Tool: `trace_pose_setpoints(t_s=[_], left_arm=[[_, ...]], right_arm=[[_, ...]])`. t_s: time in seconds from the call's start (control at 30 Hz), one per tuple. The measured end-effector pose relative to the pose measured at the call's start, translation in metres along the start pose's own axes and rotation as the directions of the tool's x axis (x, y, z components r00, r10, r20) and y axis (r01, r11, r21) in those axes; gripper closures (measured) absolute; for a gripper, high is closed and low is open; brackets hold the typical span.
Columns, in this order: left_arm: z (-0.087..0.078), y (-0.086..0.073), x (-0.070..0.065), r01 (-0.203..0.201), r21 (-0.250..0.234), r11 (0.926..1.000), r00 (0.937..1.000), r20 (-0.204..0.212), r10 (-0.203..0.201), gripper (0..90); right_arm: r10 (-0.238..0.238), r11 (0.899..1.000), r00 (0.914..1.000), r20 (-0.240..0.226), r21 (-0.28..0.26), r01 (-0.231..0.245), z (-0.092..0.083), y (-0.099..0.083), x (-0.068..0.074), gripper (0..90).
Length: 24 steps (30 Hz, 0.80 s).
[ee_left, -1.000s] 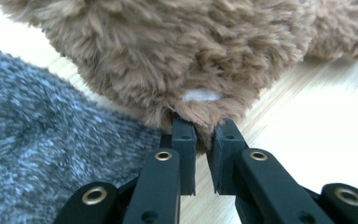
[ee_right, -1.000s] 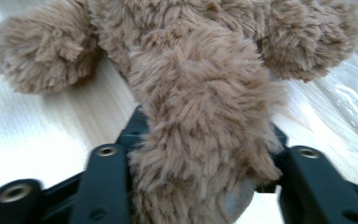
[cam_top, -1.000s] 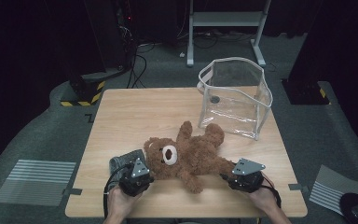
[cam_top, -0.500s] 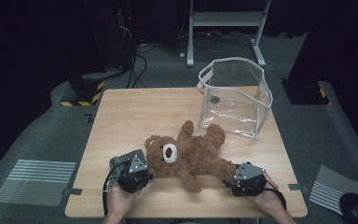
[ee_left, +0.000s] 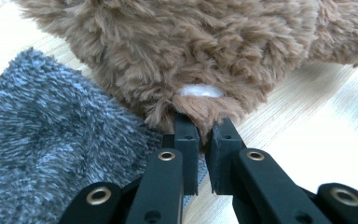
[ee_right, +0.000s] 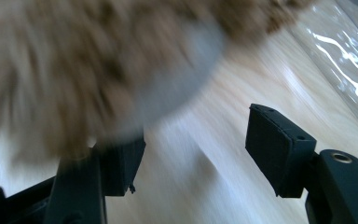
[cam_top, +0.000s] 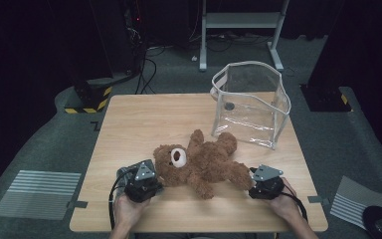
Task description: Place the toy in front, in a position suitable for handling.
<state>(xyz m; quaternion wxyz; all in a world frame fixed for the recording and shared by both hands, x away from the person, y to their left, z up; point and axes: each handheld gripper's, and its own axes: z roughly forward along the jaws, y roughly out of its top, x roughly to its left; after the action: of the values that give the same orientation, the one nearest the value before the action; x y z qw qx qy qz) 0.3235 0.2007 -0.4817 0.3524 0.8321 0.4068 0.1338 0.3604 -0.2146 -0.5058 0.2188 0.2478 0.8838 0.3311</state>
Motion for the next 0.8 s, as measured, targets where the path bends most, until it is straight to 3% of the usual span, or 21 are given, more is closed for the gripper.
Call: trace_pose_setpoints(t_s=[0.13, 0.23, 0.33, 0.5, 0.63, 0.8], left_arm=[[-0.004, 0.003, 0.001, 0.005, -0.028, 0.9996, 0.9998, 0.021, -0.004, 84.0], [-0.007, 0.007, 0.002, 0.004, -0.041, 0.9992, 0.9996, 0.029, -0.003, 84.1], [-0.009, 0.010, 0.003, 0.004, -0.048, 0.9988, 0.9996, 0.028, -0.002, 84.2], [-0.004, 0.010, 0.009, 0.037, -0.058, 0.9976, 0.9993, 0.004, -0.037, 83.6], [-0.003, 0.008, 0.010, 0.031, -0.066, 0.9973, 0.9995, -0.007, -0.032, 83.1], [-0.002, 0.007, 0.009, 0.020, -0.063, 0.9978, 0.9997, -0.012, -0.021, 83.2]], right_arm=[[-0.007, 0.998, 1.0000, -0.002, -0.055, 0.007, 0.010, 0.008, 0.001, 39.8], [0.004, 0.990, 1.0000, 0.008, -0.141, -0.003, 0.006, 0.015, 0.002, 45.1], [-0.001, 0.982, 1.0000, 0.007, -0.190, 0.003, 0.001, 0.021, 0.004, 53.2], [0.011, 0.985, 0.9999, 0.002, -0.174, -0.010, 0.006, 0.026, 0.002, 57.0], [0.000, 0.989, 1.0000, 0.008, -0.148, 0.001, 0.017, 0.027, 0.003, 45.2], [-0.056, 0.990, 0.9983, 0.017, -0.126, 0.058, 0.034, 0.033, 0.013, 36.8]])
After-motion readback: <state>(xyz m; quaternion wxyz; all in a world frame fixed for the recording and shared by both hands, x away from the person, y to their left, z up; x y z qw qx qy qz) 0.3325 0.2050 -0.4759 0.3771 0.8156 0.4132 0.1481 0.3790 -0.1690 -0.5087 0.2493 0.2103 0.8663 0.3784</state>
